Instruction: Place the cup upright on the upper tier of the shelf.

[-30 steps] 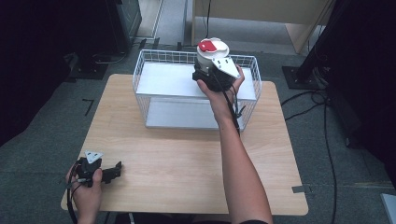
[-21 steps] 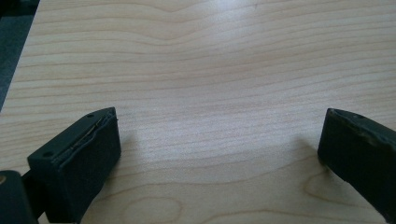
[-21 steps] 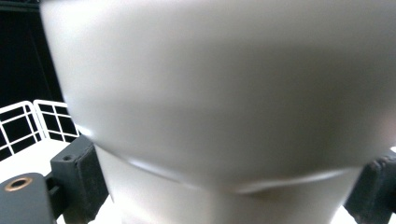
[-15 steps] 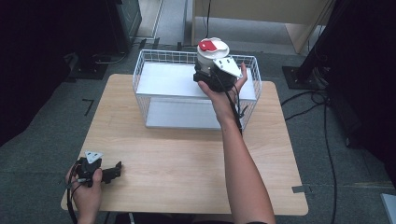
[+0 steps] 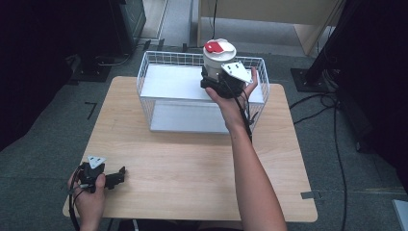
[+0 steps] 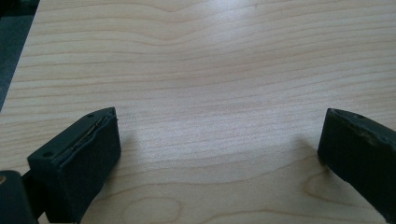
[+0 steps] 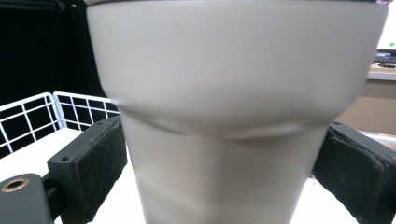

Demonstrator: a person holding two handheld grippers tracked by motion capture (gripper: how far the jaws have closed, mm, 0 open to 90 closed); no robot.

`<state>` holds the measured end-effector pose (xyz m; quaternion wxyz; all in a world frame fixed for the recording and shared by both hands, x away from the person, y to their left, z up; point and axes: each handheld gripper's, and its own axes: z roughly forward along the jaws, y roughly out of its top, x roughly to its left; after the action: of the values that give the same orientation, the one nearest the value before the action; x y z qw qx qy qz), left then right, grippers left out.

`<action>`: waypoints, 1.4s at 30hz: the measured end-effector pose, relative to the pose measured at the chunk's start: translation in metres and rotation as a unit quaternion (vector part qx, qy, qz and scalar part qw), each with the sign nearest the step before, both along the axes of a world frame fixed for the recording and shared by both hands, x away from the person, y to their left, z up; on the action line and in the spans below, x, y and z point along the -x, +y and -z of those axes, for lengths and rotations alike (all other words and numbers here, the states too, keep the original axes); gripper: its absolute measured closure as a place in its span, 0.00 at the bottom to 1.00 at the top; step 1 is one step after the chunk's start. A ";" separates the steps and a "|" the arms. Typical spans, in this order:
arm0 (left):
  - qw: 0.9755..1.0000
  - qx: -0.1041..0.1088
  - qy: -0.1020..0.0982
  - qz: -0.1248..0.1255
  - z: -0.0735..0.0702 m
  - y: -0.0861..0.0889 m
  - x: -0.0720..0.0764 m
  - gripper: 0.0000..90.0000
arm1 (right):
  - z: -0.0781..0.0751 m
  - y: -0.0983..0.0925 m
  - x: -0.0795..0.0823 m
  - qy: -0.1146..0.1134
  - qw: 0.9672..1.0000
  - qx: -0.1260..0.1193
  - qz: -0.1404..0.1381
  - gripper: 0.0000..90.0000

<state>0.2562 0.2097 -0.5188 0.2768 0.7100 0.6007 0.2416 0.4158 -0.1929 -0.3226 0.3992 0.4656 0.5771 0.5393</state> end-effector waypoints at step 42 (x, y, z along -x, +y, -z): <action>1.000 0.000 -0.001 0.000 0.000 0.000 0.000 0.00 | 0.040 -0.068 0.088 -0.007 1.000 0.012 0.020 0.07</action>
<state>0.2562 0.2096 -0.5189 0.2774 0.7094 0.6009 0.2422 0.3277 -0.2607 -0.3622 0.4193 0.4684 0.5718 0.5272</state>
